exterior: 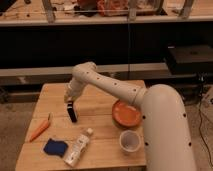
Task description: Knock the eraser over
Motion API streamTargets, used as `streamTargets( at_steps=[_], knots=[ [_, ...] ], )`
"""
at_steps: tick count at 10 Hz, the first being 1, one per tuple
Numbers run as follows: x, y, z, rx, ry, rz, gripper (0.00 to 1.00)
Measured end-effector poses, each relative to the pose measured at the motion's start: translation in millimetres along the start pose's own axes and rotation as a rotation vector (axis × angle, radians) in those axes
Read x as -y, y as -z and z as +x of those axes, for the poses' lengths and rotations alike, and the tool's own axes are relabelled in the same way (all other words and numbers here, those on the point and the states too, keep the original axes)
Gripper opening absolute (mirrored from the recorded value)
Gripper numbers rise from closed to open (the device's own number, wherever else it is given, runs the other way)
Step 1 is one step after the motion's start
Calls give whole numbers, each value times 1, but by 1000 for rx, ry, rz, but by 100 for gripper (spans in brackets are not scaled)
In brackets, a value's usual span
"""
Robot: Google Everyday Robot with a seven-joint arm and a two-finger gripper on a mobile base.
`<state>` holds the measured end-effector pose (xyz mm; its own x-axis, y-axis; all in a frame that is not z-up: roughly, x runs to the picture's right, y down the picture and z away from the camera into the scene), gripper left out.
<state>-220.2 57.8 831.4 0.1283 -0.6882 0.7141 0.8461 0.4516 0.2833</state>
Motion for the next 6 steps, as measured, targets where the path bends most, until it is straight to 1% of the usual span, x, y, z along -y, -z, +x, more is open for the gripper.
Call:
streamTargets(
  at_steps=[6],
  knots=[
    [4, 1, -9, 31, 5, 16, 2]
  ],
)
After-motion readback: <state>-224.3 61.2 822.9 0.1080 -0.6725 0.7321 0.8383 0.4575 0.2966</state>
